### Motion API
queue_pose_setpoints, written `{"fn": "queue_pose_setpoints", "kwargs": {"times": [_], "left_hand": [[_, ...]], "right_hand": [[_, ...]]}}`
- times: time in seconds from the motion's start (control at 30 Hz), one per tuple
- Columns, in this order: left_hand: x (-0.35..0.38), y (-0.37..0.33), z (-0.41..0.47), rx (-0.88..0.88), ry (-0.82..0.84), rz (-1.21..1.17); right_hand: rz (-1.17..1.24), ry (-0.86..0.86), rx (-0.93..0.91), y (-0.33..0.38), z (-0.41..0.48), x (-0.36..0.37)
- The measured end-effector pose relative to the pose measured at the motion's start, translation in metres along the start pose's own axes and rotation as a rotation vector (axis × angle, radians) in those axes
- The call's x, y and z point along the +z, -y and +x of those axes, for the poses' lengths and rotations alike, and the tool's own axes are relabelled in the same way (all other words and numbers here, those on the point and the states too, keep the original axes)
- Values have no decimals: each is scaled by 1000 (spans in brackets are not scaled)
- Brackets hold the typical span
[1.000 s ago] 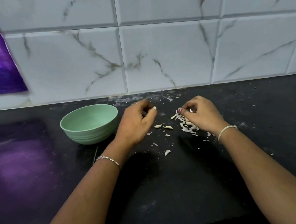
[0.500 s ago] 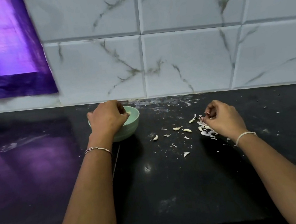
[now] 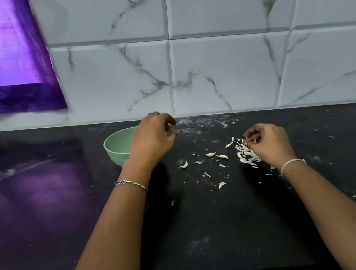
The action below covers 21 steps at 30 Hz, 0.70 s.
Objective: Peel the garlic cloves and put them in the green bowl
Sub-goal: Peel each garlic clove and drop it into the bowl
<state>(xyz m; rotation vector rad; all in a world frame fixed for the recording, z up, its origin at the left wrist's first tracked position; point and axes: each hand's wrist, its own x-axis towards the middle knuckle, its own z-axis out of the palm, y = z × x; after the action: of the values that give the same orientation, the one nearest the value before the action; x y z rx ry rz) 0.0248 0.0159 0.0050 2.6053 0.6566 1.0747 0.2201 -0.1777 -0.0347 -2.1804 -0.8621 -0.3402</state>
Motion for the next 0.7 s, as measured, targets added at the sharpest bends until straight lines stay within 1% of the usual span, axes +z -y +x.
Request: {"fn": "queue_pose_setpoints", "kwargs": {"times": [0.03,0.1,0.17,0.3,0.43,0.57,0.63,0.7], "left_hand": [[3,-6,-1,40,70,8],[13,-14,-6,102,240,105],[26,-15,-10,112,387,211],[43,-9,-15,94,520,306],[46,-8,-15,114,523,282],[49,-11,-15,148,444,198],[52,-14,-14,109,393,28],[56,-20,-13,9,359,-228]], "right_hand": [[5,-1,8,0,0,-1],[9,2,22,0,0,-2],[16,14,25,1,0,-1],[44,63,-13,1,-1,1],[22,16,14,1,-1,-1],[-38,36,-21,5,-4,-3],[-66,23,-24,5,-4,-3],[-95,39,-42,4,-3,-2]]}}
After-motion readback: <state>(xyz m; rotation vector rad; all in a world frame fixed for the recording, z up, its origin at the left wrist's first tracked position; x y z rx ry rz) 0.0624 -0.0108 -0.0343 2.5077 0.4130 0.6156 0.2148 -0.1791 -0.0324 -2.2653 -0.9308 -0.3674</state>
